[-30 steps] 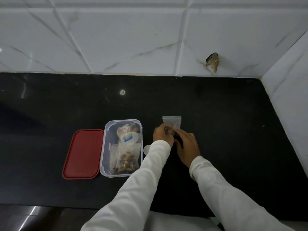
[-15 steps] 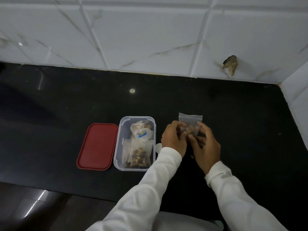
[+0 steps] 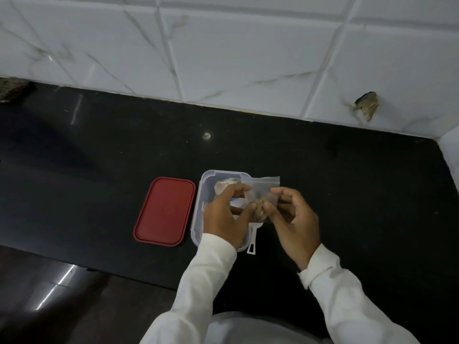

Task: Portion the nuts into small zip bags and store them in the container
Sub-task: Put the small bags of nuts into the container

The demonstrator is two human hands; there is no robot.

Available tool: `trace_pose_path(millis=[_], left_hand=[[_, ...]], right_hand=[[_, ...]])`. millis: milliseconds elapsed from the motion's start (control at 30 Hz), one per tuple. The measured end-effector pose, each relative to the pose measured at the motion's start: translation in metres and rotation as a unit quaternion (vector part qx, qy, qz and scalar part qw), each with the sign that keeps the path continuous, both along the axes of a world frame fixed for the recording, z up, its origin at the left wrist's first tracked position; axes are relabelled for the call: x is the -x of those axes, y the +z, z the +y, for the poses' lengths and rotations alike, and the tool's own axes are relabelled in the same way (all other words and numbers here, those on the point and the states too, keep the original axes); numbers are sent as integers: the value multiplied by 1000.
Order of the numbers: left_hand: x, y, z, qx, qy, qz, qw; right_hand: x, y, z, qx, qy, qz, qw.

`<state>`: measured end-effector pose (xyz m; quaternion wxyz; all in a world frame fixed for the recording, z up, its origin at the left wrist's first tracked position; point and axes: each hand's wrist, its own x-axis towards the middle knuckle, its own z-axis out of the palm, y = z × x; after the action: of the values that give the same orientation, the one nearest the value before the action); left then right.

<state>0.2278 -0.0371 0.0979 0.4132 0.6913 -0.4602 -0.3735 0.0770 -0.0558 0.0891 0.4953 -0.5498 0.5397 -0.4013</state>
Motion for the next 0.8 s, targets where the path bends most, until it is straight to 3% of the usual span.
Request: trace_pose_path(millis=[433, 633, 800], left_hand=[[-60, -20, 31, -11, 55, 15, 998], [-69, -38, 32, -4, -6, -102, 995], [-67, -46, 26, 31, -79, -253, 964]], right_hand=[[-58, -18, 19, 20, 97, 124, 987], [-66, -30, 24, 47, 121, 227, 965], [-75, -32, 26, 71, 109, 324, 937]])
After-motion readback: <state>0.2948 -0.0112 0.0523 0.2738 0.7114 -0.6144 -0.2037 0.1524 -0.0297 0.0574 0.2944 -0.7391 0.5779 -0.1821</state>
